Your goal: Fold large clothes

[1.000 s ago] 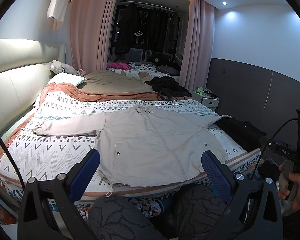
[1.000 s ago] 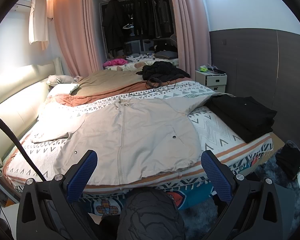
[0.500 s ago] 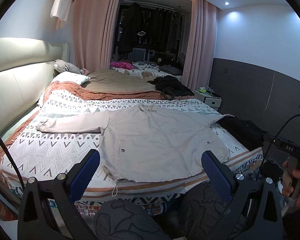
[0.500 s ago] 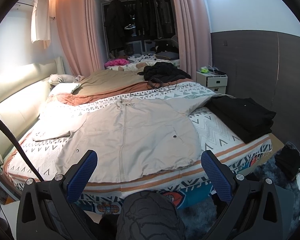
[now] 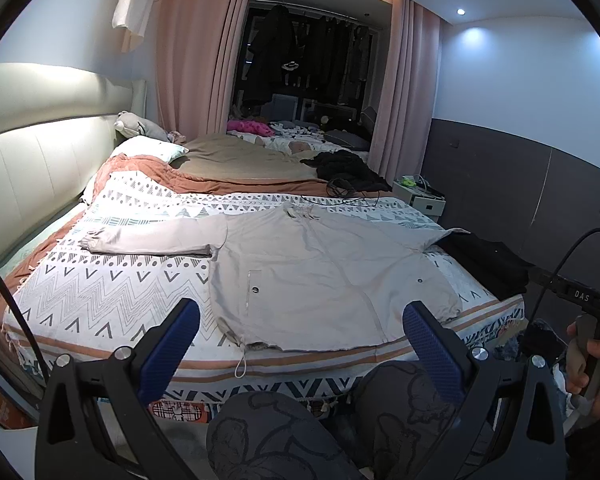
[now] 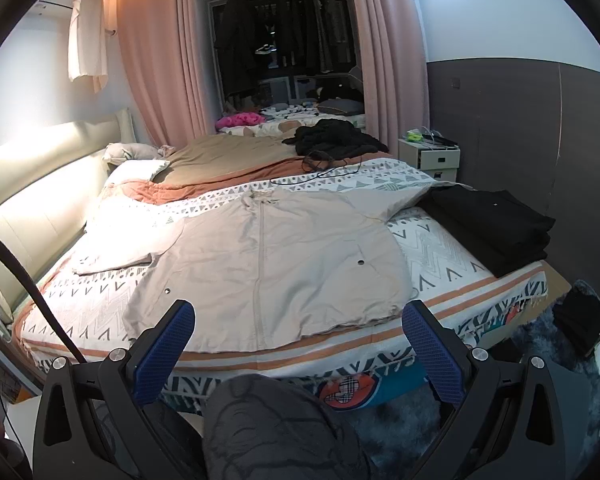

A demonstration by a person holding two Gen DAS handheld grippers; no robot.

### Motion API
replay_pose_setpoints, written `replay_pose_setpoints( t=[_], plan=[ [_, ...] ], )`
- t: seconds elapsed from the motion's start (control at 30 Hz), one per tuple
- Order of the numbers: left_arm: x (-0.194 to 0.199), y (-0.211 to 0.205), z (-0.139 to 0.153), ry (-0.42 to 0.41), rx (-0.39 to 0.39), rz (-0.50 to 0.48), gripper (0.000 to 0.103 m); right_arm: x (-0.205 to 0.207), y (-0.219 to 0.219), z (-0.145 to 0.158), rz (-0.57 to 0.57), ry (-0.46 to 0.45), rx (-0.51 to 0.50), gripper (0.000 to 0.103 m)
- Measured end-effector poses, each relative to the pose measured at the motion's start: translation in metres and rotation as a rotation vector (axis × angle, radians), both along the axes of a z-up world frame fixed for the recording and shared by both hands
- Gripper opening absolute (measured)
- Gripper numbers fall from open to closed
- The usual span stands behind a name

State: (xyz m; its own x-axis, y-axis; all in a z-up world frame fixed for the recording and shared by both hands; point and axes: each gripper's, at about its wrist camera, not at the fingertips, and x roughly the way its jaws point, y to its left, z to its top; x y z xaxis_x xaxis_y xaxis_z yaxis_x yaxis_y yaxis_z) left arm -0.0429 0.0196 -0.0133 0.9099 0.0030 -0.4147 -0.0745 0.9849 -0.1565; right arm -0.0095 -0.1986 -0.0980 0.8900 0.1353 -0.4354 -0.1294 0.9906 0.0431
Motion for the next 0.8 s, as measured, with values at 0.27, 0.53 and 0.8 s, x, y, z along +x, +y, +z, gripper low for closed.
replay_pose_setpoints(
  t=[0.27,0.53,0.8],
  plan=[
    [-0.002,0.019,-0.007,0.016,-0.014,0.044,0.103,0.011,0.011,-0.001,0.046,-0.001,-0.006,0.103],
    [0.013,0.045,-0.014,0.047,-0.019,0.141,0.103,0.054,0.024,-0.009,0.123,0.021,0.014,0.103],
    [0.047,0.081,-0.018,0.072,-0.052,0.244,0.103,0.114,0.038,-0.004,0.201,0.025,0.017,0.103]
  ],
)
